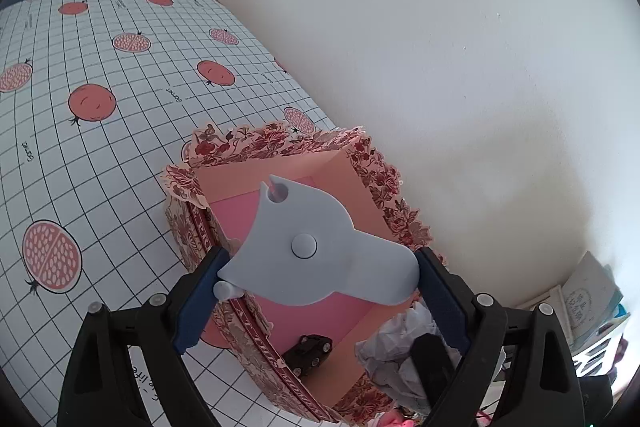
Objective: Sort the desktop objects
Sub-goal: 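Drop crumpled paper into pink box with right tool while left drops white clip, then move both open tools away from the box toward the remaining pile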
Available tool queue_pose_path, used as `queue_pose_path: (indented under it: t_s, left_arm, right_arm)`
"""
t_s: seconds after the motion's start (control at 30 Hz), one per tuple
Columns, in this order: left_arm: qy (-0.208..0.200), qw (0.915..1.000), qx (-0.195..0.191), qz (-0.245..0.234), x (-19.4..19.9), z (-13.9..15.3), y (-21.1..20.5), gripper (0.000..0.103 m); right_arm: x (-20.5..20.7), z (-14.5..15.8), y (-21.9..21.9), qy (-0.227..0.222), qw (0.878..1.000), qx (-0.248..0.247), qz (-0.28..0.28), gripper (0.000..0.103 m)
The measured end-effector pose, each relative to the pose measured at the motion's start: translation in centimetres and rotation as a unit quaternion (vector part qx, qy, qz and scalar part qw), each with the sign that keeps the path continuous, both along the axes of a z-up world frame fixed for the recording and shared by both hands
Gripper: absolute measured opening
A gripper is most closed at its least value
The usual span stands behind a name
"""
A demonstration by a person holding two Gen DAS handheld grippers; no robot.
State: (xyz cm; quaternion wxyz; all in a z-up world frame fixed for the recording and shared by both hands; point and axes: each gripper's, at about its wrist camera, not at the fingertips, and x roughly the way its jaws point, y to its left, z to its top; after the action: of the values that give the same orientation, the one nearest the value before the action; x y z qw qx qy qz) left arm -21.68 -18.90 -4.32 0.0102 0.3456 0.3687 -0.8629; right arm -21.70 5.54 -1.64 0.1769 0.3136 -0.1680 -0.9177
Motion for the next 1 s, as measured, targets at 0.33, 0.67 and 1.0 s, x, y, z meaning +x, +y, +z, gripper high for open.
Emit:
queue_pose_path:
  t_s: [0.33, 0.67, 1.0]
  left_arm:
    - [-0.007, 0.9998, -0.018, -0.002, -0.2, 0.0, 0.2, 0.093]
    - [-0.014, 0.9997, -0.01, -0.016, -0.6, -0.4, 0.7, 0.093]
    - [-0.018, 0.9994, -0.026, -0.013, -0.4, 0.1, 0.8, 0.093]
  right_arm:
    - [-0.1, -0.3, -0.2, 0.001, 1.0, 0.012, 0.007, 0.084]
    - [-0.3, -0.5, 0.0, 0.001, 1.0, 0.006, 0.004, 0.084]
    - [-0.5, 0.1, 0.9, -0.01, 1.0, 0.001, -0.002, 0.084]
